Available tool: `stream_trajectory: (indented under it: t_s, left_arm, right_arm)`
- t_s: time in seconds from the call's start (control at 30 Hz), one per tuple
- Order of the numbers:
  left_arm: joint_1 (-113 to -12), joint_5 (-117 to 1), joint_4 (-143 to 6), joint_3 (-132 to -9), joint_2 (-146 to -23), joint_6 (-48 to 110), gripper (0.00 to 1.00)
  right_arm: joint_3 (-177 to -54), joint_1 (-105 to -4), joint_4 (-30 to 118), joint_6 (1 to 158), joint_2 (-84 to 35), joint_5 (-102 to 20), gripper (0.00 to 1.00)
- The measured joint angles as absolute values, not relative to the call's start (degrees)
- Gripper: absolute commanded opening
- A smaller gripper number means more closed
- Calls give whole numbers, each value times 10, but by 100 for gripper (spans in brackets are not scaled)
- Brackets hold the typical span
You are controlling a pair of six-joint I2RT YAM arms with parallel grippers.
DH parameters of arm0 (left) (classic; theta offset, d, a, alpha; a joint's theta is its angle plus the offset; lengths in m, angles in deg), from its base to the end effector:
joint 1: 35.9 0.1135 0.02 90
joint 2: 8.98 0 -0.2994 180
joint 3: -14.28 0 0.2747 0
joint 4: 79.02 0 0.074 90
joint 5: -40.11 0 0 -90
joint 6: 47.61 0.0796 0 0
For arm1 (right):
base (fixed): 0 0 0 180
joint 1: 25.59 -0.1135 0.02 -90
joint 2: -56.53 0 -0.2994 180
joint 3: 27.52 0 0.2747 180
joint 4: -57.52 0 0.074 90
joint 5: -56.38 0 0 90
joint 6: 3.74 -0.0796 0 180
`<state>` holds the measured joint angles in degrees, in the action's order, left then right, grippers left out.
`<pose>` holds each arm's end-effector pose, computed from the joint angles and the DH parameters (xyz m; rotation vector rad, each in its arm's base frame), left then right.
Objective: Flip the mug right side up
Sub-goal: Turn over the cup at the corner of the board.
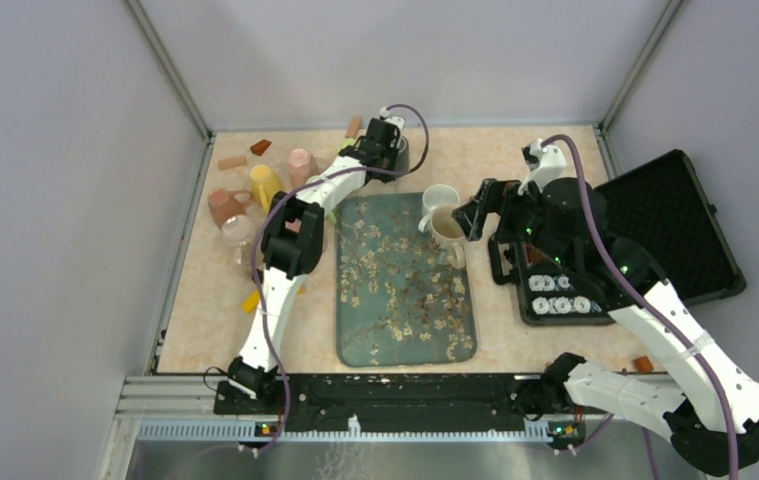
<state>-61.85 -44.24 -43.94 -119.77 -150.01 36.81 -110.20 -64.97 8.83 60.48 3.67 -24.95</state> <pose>0.5782 -0.2727 0.1658 0.3579 2.2785 -0.1690 0.1792 0.1316 0.4394 -0.1255 1.9420 0.6240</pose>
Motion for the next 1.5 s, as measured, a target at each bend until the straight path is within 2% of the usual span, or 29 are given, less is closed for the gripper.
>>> stream_trajectory:
  t_s: [1.5]
  left_arm:
    - [-619,-457,-441,-1174,-1482,381,0]
  right_arm:
    - [-1061,-650,127,581,29,-276,99]
